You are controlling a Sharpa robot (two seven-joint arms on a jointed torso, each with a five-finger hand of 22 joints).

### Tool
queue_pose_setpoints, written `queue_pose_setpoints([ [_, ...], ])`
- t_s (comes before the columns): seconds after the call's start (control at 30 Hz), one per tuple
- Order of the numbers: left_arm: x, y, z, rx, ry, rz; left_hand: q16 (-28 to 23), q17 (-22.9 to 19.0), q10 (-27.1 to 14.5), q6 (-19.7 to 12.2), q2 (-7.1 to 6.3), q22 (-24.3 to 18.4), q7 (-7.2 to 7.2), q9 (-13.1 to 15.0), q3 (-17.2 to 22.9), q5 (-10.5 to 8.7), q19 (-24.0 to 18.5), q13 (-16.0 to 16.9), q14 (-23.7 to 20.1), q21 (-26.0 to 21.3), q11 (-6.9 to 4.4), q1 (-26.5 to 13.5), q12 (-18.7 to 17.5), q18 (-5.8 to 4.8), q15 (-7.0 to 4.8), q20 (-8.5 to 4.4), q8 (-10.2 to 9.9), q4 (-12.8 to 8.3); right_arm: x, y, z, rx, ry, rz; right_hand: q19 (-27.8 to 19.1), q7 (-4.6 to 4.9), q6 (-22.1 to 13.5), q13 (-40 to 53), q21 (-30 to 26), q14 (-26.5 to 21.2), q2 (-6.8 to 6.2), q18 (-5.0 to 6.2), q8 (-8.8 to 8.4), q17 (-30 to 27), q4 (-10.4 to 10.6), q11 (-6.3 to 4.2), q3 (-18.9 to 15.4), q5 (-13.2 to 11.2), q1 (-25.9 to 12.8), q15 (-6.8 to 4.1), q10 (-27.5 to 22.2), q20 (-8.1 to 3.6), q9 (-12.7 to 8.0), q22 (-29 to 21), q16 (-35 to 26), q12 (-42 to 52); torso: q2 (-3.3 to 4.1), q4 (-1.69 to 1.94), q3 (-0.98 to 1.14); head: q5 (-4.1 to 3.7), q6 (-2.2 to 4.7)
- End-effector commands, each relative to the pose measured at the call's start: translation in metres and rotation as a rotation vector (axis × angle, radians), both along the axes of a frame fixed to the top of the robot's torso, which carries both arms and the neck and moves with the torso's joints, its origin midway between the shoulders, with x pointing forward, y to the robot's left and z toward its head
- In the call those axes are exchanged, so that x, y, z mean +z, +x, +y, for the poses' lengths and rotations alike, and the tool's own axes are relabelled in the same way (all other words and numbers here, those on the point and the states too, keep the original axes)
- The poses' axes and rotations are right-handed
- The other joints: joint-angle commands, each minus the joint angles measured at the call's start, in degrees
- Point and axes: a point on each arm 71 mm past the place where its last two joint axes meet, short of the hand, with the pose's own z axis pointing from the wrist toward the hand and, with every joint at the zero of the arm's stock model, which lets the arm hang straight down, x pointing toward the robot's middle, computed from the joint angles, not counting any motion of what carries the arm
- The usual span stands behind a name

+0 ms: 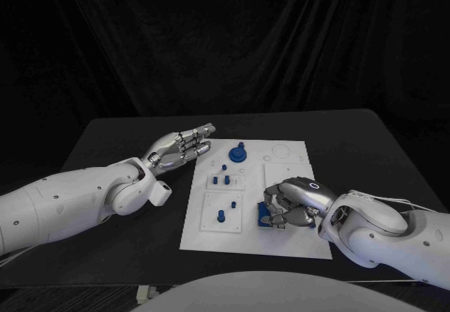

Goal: Assemble the parts on the task board

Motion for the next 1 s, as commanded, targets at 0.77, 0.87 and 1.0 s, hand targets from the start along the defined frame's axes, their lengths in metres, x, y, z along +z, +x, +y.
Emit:
queue_pose_setpoints([
  [0.77,0.002,-0.002,-0.003,-0.023,-0.046,-0.023,0.4,0.1,0.3,1.1,-0.2,0.0,0.27,0.1,0.3,0.17,0.4,0.1,0.4,0.3,0.81,0.6,0.6,-1.12,0.47,0.08,0.5,0.1,-0.01,0.002,-0.001,-0.01,-0.063,0.032,3.7,0.13,-1.6,15.0,-0.4,6.0,0.02,-0.72,-1.14,15.1,-1.4,-0.24,1.4,5.3,4.6,-0.33,6.0,-0.48,-0.6,13.0,0.1,0.1,0.03,-0.02,-0.01,0.35,-0.01],
  [0.87,0.001,-0.002,-0.003,-0.023,-0.045,-0.02,0.4,0.1,0.3,1.1,-0.2,0.0,0.27,0.1,0.3,0.17,0.4,0.1,0.4,0.3,0.81,0.6,0.6,-1.12,0.47,0.08,0.5,0.1,-0.012,0.001,0.0,-0.006,-0.066,0.039,3.7,0.19,-1.7,15.0,-0.5,6.0,0.0,-0.71,-1.33,15.1,-1.8,-0.2,1.7,5.8,5.2,-0.3,6.0,-0.47,-0.7,13.0,0.1,0.1,0.02,-0.01,-0.01,0.39,-0.01],
  [1.0,0.001,-0.002,-0.003,-0.025,-0.044,-0.015,0.4,0.2,0.3,1.2,-0.13,0.0,0.35,0.1,0.4,0.18,0.4,0.1,0.5,0.3,0.89,0.6,0.6,-1.2,0.46,0.08,0.5,0.1,-0.014,0.0,0.0,-0.004,-0.072,0.049,3.6,0.4,-2.1,15.0,-0.6,6.0,-0.01,-0.69,-1.65,15.1,-1.8,0.0,1.7,2.7,5.1,-0.14,6.0,-0.32,-0.9,13.0,0.1,0.1,0.02,0.02,0.0,0.38,-0.01],
])
